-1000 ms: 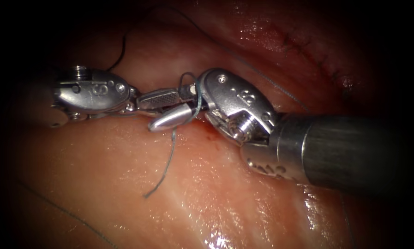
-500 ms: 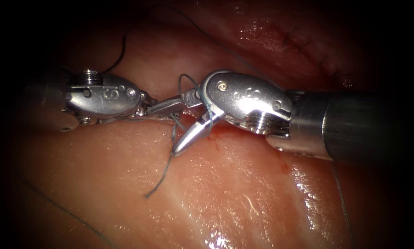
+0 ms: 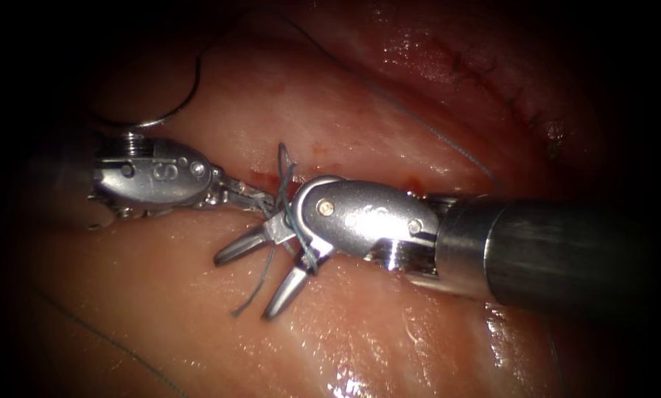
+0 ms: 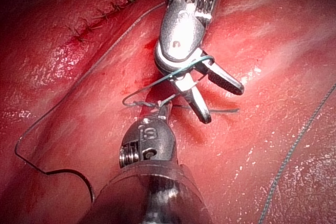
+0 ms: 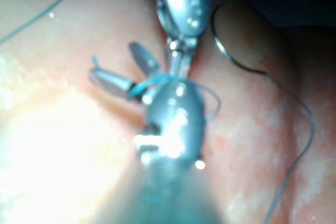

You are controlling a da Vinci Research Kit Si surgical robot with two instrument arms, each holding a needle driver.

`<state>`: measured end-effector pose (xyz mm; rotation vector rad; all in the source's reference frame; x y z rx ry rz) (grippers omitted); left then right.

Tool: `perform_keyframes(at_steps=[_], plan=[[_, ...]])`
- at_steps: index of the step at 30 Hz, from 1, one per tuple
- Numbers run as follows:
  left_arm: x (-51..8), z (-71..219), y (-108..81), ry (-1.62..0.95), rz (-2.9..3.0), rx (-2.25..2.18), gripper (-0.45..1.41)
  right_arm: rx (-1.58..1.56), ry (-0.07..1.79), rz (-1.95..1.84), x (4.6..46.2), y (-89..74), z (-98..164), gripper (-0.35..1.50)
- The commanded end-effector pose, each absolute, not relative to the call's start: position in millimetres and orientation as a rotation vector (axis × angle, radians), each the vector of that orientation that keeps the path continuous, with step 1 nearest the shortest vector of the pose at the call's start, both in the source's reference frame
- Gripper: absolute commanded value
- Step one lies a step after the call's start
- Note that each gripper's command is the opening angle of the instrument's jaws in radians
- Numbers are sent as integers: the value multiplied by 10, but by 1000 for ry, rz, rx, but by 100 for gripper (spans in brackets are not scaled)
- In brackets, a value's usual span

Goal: Wound Closure

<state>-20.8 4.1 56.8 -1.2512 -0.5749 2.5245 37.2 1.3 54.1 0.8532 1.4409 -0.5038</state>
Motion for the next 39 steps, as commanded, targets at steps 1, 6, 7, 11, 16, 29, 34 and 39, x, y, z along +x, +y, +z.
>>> perform_keyframes(at_steps=[1, 6, 7, 11, 16, 29, 34, 39], plan=[[-212, 574, 34, -580, 2526, -1250, -45, 860, 1440, -504, 384, 7, 548, 57], [-211, 573, 32, -583, 2529, -1248, -45, 875, 1339, -535, 398, -7, 564, 52], [-211, 573, 32, -583, 2529, -1249, -45, 876, 1332, -534, 400, -9, 567, 52], [-206, 570, 28, -595, 2532, -1244, -45, 909, 1231, -561, 396, -15, 588, 22], [-199, 569, 26, -591, 2539, -1228, -45, 982, 1166, -587, 382, -17, 592, -35], [-169, 568, -31, -593, 2529, -1205, -45, 851, 1234, -330, 366, 53, 585, -35], [-157, 565, -47, -584, 2543, -1187, -45, 820, 1244, -280, 351, 69, 599, -35], [-159, 565, -64, -580, 2554, -1172, -45, 775, 1250, -230, 343, 88, 614, -35]])
